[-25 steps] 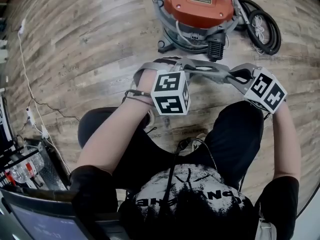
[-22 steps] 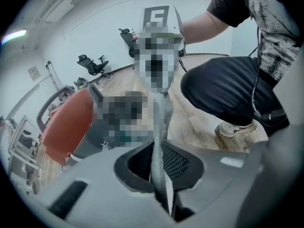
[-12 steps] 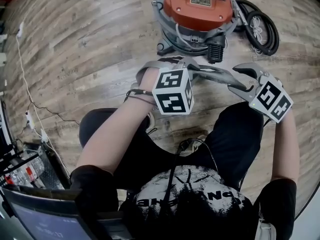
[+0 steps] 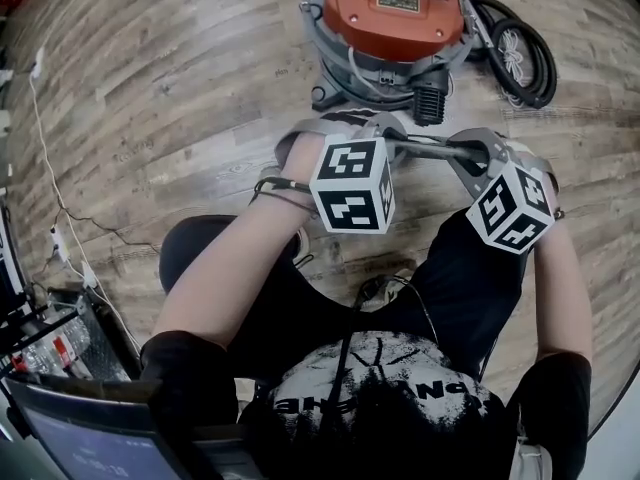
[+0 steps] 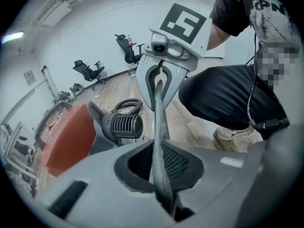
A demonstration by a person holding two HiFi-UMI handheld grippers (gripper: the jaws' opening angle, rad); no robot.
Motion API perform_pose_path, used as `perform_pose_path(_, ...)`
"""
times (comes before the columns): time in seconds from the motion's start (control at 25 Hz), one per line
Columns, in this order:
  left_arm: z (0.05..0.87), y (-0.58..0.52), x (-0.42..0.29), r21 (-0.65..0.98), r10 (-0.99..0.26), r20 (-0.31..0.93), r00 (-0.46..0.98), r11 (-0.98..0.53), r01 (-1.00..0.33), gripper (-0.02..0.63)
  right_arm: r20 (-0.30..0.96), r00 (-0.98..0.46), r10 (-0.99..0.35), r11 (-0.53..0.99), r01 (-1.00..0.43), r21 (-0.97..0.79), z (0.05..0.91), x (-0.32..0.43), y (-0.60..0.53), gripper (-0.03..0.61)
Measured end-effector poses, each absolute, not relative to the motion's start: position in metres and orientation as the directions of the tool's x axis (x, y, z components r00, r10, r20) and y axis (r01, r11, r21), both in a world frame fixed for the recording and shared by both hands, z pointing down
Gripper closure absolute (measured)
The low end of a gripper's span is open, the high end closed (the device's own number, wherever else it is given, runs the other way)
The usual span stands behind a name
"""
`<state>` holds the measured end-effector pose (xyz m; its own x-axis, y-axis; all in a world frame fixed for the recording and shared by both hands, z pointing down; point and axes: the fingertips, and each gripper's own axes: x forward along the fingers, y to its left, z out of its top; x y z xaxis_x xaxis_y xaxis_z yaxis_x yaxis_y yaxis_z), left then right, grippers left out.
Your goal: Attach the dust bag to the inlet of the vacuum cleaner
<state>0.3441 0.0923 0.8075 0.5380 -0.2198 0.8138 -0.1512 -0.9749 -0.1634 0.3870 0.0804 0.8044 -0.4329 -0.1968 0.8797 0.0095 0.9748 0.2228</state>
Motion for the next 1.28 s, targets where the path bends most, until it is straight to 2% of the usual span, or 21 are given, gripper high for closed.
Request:
perform_pose_path(0.36,0.791,0.075,0.344,-0.205,-0.271,0.793,0.546,-0.962,-0.179,0.588,0.879,-0.394,-0.270,0.952,0.031,0.306,0.785,0.386,0.062,0.549)
perform_pose_path(0.96,0.794,0.064,0.339,-0.197,-0.271,0.807,0.525,-0.961,-0.194,0.586,0.892,-0.352,-0.283,0.939,0.086,0.332,0.784,0.383,0.054,0.548)
perform_pose_path(1.28,0.792,0.054,0.347,-0.249,-0.308,0.795,0.523,-0.951,-0.182,0.583,0.882,-0.357,-0.307,0.939,0.039,0.343,0.791,0.389,0.047,0.548)
